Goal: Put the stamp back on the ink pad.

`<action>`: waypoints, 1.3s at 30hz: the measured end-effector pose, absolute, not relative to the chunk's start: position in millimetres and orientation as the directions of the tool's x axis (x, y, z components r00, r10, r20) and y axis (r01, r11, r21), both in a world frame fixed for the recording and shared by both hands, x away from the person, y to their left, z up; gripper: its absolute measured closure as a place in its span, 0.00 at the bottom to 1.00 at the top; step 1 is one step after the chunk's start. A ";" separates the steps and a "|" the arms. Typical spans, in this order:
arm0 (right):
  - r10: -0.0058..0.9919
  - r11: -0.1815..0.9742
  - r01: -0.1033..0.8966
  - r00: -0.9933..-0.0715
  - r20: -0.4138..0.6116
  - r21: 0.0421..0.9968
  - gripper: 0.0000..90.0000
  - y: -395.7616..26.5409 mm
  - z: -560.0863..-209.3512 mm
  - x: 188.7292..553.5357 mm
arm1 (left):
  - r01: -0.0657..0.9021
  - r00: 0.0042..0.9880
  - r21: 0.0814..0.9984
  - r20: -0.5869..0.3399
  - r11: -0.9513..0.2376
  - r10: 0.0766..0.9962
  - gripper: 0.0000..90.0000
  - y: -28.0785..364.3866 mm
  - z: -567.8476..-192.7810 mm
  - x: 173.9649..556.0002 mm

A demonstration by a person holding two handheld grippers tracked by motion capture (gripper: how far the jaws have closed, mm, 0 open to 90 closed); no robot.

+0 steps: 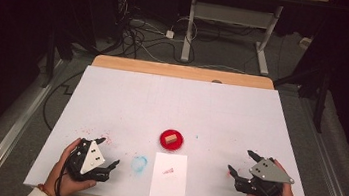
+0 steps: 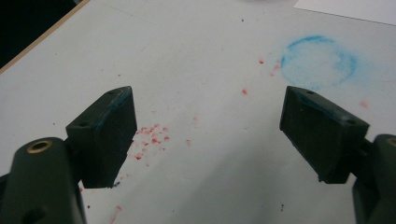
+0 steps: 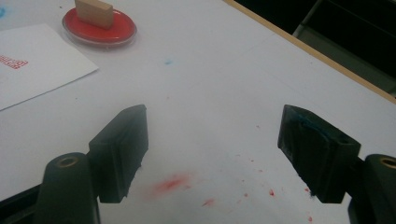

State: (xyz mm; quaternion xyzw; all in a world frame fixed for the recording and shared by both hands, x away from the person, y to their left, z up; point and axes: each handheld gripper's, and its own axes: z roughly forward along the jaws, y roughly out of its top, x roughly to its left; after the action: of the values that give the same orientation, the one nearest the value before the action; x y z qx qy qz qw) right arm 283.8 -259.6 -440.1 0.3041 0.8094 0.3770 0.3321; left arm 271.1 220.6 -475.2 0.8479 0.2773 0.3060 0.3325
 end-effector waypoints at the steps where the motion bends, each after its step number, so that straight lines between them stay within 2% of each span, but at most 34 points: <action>1: 0.744 0.530 0.244 -0.593 -0.308 0.812 0.27 -259.1 -440.3 283.9 | 0.264 0.658 0.738 0.333 -0.621 0.675 0.20 220.8 -475.0 270.7; 39: 0.736 0.541 0.236 -0.597 -0.319 0.808 0.27 -258.3 -440.2 280.9 | 0.260 0.665 0.726 0.343 -0.637 0.663 0.20 220.7 -473.2 271.1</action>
State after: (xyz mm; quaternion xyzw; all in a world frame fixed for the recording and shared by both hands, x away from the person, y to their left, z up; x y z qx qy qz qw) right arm 280.9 -258.3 -440.2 0.2994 0.8115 0.3741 0.3345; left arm 271.1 220.7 -473.2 0.8512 0.2713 0.3065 0.3286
